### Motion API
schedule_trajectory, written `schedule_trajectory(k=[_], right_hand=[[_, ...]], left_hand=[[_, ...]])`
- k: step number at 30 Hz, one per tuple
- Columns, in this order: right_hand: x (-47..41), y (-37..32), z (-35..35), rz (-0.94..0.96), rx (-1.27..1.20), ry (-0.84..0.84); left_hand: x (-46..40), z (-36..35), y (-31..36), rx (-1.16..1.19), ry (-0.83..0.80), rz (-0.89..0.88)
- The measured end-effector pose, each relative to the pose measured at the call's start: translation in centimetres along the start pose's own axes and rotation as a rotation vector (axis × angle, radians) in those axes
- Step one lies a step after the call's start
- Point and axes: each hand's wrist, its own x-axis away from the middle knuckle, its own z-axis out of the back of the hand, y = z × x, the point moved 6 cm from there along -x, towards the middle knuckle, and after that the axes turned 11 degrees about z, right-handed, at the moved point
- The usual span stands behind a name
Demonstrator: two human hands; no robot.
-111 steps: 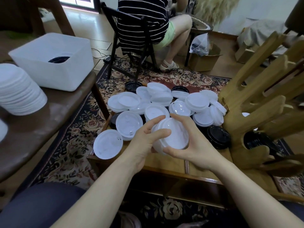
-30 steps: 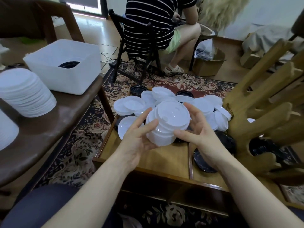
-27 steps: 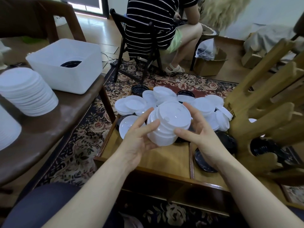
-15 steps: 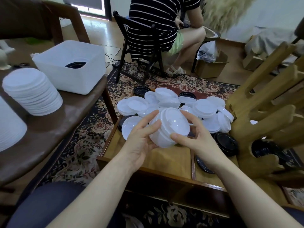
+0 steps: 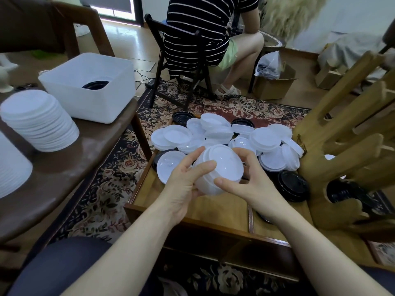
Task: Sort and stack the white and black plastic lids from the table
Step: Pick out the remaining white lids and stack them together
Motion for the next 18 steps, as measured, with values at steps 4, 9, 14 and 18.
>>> schedule_trajectory(k=[4,9,14,18], right_hand=[[0.02,-0.19,0.10,-0.008,-0.018,-0.037],[0.10,-0.05,0.15,0.000,0.022,-0.064],[-0.09,-0.14,0.06,0.012,-0.013,-0.061],[-0.18,-0.05,0.20,0.006,-0.041,-0.105]], left_hand=[[-0.01,-0.09,-0.03,-0.046,-0.040,0.021],[0.08,-0.17,0.03,-0.045,-0.033,0.016],[-0.05,0.01,0.02,-0.024,0.007,0.014],[-0.04,0.06,0.04,-0.024,-0.011,0.027]])
